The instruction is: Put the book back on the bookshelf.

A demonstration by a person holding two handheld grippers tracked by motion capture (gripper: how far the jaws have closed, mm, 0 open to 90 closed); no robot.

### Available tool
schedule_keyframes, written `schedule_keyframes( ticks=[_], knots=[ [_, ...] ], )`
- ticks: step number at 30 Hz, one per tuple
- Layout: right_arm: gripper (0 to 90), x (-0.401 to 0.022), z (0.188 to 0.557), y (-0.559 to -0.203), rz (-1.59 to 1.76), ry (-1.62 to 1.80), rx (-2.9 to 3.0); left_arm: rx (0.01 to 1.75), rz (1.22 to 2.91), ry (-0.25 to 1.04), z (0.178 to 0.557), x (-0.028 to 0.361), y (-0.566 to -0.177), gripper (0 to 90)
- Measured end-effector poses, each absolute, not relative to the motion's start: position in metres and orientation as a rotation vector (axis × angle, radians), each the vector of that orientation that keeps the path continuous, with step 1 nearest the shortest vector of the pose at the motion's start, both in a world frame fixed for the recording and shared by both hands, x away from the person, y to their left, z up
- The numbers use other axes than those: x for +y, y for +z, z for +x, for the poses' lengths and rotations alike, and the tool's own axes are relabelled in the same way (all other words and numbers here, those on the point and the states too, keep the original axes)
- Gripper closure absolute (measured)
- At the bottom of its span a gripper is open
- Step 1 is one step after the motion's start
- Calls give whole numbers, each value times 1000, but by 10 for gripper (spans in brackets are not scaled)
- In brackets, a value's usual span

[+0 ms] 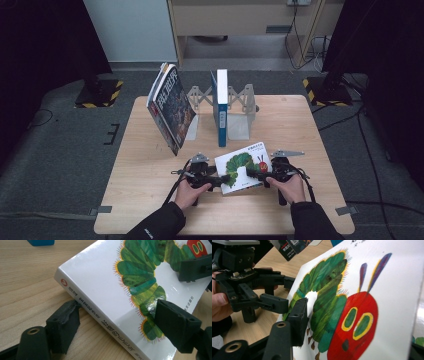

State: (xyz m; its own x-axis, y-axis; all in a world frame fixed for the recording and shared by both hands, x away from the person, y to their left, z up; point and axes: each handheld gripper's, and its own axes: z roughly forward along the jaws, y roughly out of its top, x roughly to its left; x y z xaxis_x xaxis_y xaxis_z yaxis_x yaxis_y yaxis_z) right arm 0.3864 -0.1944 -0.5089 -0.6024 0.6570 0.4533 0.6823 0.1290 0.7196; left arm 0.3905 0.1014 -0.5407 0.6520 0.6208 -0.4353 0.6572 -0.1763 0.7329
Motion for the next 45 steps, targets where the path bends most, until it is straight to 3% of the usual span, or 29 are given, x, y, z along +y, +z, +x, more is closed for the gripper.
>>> schedule_keyframes(
  ticks=[5,14,28,45],
  knots=[
    [450,-196,387,-507,-1423,-1503,-2364,1013,1864,-47,391,102,-541,199],
    [474,-206,390,-507,-1540,-1518,-2363,1016,1872,-34,391,102,-540,225],
    [334,-208,393,-516,-1666,-1385,-2456,1009,1884,-23,390,101,-540,243],
    [324,-211,394,-523,-1702,-1260,-2515,1011,1875,-34,391,101,-540,239]
  ],
)
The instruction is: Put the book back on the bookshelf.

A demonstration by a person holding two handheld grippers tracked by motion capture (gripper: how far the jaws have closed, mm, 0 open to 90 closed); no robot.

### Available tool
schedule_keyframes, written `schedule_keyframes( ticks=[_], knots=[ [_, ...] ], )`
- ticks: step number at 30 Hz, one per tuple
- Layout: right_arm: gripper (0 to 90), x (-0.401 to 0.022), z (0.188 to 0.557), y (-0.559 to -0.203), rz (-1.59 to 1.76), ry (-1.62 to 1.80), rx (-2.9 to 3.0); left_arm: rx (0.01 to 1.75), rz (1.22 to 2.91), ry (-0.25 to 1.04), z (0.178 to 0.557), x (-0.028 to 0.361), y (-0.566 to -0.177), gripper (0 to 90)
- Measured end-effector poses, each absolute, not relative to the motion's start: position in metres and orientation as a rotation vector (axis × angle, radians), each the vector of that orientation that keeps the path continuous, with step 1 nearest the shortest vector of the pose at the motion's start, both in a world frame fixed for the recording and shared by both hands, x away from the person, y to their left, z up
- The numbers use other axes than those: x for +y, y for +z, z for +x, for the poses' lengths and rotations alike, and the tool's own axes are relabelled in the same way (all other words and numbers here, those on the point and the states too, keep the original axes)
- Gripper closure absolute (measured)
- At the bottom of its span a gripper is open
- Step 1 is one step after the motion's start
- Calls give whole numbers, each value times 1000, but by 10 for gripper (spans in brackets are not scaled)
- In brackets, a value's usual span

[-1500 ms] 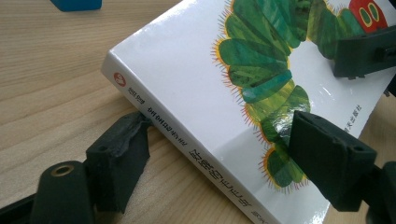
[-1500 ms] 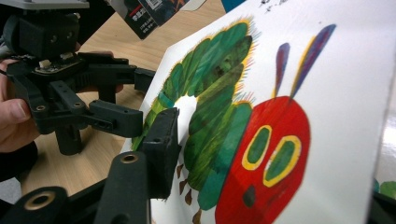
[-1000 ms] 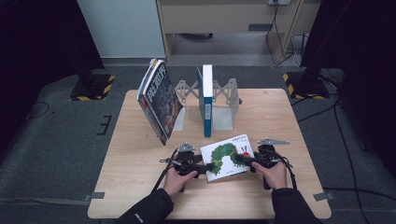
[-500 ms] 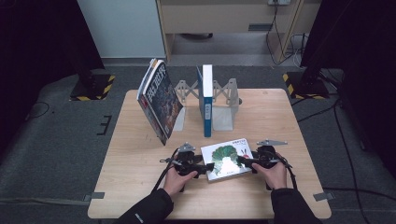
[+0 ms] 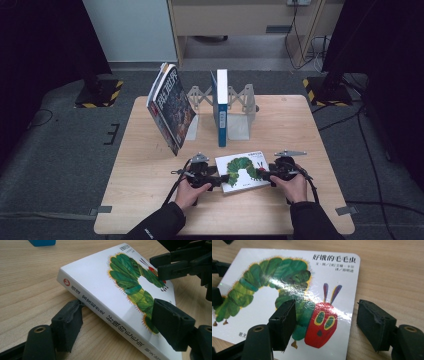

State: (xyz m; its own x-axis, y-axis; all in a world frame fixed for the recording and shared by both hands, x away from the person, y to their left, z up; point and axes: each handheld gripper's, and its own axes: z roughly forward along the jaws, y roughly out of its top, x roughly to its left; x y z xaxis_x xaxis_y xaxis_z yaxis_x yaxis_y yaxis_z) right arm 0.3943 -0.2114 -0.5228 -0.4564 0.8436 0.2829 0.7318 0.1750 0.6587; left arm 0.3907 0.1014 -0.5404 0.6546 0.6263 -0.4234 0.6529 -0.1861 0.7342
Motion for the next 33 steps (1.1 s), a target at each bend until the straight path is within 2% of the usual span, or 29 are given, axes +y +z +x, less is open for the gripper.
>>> schedule_keyframes(
  ticks=[15,23,25,28,33],
  knots=[
    [404,-207,394,-525,1529,1218,2334,1003,1865,-59,391,102,-541,190],
    [467,-206,393,-524,1507,1277,2348,985,1862,-93,391,101,-542,210],
    [480,-205,393,-523,1497,1288,2354,969,1869,-110,389,100,-542,244],
    [465,-204,393,-523,1511,1306,2356,949,1911,-56,386,97,-540,261],
    [437,-206,394,-522,1518,1323,2348,938,1907,-43,385,98,-538,279]
  ],
)
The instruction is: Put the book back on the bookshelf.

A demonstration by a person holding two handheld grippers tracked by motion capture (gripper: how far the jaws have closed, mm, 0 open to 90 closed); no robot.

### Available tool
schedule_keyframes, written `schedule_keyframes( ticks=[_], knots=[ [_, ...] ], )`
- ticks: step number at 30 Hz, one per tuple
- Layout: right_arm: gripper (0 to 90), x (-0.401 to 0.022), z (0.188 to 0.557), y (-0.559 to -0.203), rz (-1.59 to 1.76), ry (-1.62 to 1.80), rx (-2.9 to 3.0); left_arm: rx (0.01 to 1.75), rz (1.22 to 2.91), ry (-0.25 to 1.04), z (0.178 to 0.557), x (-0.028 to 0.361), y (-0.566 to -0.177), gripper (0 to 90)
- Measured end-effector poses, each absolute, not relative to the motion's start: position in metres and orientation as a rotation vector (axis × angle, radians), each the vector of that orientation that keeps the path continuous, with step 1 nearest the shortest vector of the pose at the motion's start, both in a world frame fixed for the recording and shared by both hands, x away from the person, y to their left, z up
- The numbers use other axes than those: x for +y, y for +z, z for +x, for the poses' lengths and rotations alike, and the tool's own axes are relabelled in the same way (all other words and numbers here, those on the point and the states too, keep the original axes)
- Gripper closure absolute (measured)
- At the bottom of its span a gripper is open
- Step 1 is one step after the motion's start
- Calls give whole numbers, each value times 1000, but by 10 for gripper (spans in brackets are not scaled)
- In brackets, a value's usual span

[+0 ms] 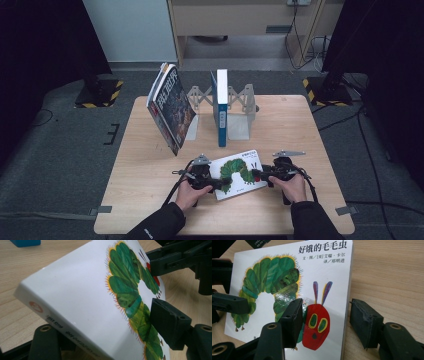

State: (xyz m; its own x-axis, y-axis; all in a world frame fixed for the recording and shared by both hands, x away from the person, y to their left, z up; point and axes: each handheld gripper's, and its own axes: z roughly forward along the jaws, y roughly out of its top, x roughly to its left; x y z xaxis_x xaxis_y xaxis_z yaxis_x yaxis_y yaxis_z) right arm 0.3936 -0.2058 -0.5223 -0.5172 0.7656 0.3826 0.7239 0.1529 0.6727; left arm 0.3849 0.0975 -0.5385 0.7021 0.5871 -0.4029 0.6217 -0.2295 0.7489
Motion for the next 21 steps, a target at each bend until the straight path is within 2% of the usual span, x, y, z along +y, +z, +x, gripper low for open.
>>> schedule_keyframes(
  ticks=[11,21],
  knots=[
    [433,-209,394,-520,1527,1338,2335,935,1880,-66,385,102,-533,374],
    [464,-207,394,-517,1512,1395,2331,937,1852,-75,382,104,-526,458]
  ],
)
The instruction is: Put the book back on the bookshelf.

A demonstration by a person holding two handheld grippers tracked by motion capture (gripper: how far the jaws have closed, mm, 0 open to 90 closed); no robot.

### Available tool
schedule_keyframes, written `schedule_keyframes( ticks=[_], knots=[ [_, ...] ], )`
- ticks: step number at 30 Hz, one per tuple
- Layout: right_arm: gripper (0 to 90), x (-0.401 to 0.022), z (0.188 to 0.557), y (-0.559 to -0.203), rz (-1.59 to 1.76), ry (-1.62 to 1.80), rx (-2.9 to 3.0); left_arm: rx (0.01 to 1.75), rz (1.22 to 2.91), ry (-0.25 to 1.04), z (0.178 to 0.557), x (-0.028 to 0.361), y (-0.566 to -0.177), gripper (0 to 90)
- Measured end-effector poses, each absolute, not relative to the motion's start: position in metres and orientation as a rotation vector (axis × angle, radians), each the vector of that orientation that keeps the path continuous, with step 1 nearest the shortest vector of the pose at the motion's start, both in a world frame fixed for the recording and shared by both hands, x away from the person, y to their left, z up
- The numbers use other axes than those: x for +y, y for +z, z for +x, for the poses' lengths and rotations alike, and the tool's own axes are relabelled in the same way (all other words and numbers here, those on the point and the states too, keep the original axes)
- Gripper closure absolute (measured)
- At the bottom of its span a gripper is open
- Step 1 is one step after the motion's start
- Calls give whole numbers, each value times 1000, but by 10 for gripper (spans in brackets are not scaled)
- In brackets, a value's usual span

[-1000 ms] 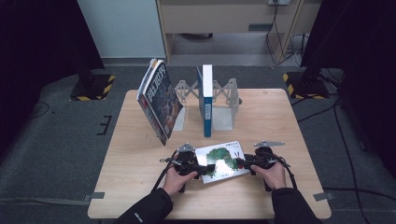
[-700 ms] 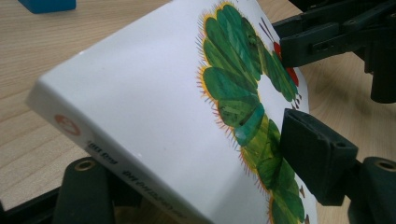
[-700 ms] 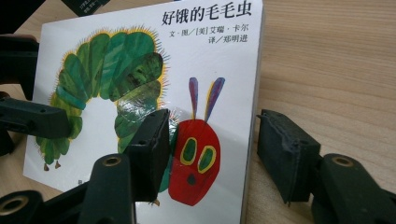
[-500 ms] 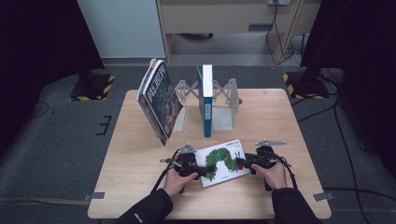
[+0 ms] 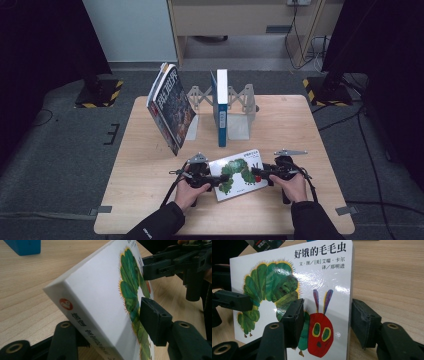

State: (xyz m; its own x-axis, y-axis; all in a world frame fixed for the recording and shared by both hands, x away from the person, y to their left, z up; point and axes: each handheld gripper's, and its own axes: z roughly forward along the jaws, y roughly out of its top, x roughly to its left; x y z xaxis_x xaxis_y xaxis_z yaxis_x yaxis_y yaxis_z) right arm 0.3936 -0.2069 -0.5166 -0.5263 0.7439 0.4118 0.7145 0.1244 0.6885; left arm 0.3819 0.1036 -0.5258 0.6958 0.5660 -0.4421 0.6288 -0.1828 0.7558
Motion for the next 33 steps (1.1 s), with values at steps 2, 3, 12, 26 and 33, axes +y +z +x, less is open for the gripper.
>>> schedule_keyframes(
  ticks=[2,3,12,26,33],
  knots=[
    [468,-207,394,-515,1493,1395,2329,931,1843,-75,382,104,-524,479],
    [470,-208,394,-515,1493,1400,2324,925,1838,-71,381,104,-523,496],
    [431,-210,395,-512,1477,1431,2263,904,1821,-59,378,105,-513,599],
    [403,-216,395,-514,1489,1354,2254,855,1825,-83,372,102,-501,729],
    [348,-220,397,-514,1499,1305,2231,857,1821,-63,370,102,-491,740]
  ],
)
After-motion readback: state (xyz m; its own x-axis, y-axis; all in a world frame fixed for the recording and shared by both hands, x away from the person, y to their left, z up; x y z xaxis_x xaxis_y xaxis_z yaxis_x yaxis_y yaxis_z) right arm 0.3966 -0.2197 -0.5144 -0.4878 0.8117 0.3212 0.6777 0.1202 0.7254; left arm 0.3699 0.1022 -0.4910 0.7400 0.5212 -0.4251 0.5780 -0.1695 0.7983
